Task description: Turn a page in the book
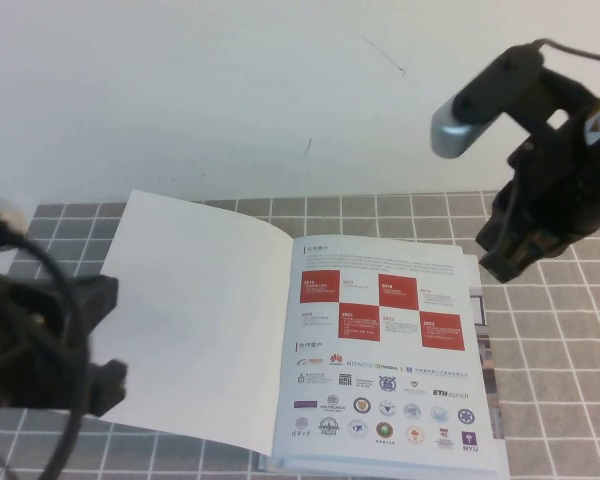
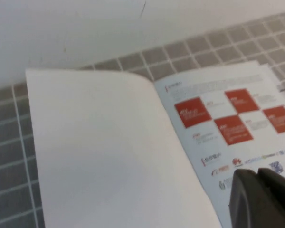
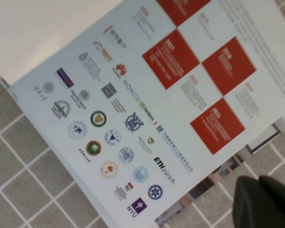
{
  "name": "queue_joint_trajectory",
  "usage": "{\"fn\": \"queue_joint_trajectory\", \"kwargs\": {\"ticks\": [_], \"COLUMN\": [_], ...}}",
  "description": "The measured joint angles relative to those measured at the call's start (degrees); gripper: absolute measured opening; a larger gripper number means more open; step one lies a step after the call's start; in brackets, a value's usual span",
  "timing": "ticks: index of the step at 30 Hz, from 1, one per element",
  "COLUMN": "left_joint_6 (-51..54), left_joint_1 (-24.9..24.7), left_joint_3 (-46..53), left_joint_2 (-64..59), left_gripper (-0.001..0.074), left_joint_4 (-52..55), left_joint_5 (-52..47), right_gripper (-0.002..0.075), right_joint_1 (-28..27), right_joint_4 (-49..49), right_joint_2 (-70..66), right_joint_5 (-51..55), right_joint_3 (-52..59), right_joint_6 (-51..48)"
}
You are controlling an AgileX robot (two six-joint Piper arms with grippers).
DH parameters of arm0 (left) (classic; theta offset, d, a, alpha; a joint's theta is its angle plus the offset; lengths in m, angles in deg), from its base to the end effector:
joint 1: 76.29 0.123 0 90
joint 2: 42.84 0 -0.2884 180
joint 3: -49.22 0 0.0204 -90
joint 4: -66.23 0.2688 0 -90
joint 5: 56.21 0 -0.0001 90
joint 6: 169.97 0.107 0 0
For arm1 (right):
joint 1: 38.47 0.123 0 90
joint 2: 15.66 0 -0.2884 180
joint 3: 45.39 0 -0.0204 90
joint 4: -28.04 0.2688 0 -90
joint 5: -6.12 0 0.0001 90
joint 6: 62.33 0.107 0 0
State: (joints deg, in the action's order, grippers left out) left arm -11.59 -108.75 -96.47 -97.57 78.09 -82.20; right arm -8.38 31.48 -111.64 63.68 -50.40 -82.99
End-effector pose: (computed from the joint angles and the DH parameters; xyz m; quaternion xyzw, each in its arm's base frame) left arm 0.1729 -0.0985 0.3390 0.1330 0.8302 -0.1644 0.5158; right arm 0.3044 0.1826 0.3345 -0.4045 0.8730 0.0509 0.2678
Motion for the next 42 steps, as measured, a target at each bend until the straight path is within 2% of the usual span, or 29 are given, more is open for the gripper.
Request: {"fn": "queue_joint_trajectory", "kwargs": {"ticks": [6, 13, 17, 23, 29, 42], "left_joint_6": [1.75, 1.88, 1.88, 1.88, 1.88, 1.88], "left_joint_1": [-0.25, -0.25, -0.25, -0.25, -0.25, -0.25], "left_joint_3": [10.04, 20.5, 24.3, 25.72, 25.81, 25.81], "left_joint_2": [14.59, 25.9, 28.8, 29.07, 29.07, 29.07], "left_gripper": [-0.0003, -0.0003, -0.0003, -0.0003, -0.0003, -0.0003], "left_joint_4": [4.29, 10.05, 13.02, 14.28, 14.4, 14.49], "left_joint_5": [4.57, 6.19, 6.71, 6.83, 6.83, 6.83], "right_gripper": [-0.0001, -0.0001, -0.0001, -0.0001, -0.0001, -0.0001], "right_joint_1": [0.0, 0.0, 0.0, 0.0, 0.0, 0.0], "right_joint_4": [0.0, -3.44, -3.09, 2.49, 4.08, 9.1], "right_joint_2": [10.97, 27.19, 36.74, 48.3, 55.84, 56.83], "right_joint_5": [-2.6, -11.14, -14.81, -17.48, -16.93, -11.78], "right_joint_3": [7.77, 27.43, 37.7, 49.01, 54.54, 56.51], "right_joint_6": [-1.32, -1.45, -1.45, -1.45, -1.45, -1.45]}}
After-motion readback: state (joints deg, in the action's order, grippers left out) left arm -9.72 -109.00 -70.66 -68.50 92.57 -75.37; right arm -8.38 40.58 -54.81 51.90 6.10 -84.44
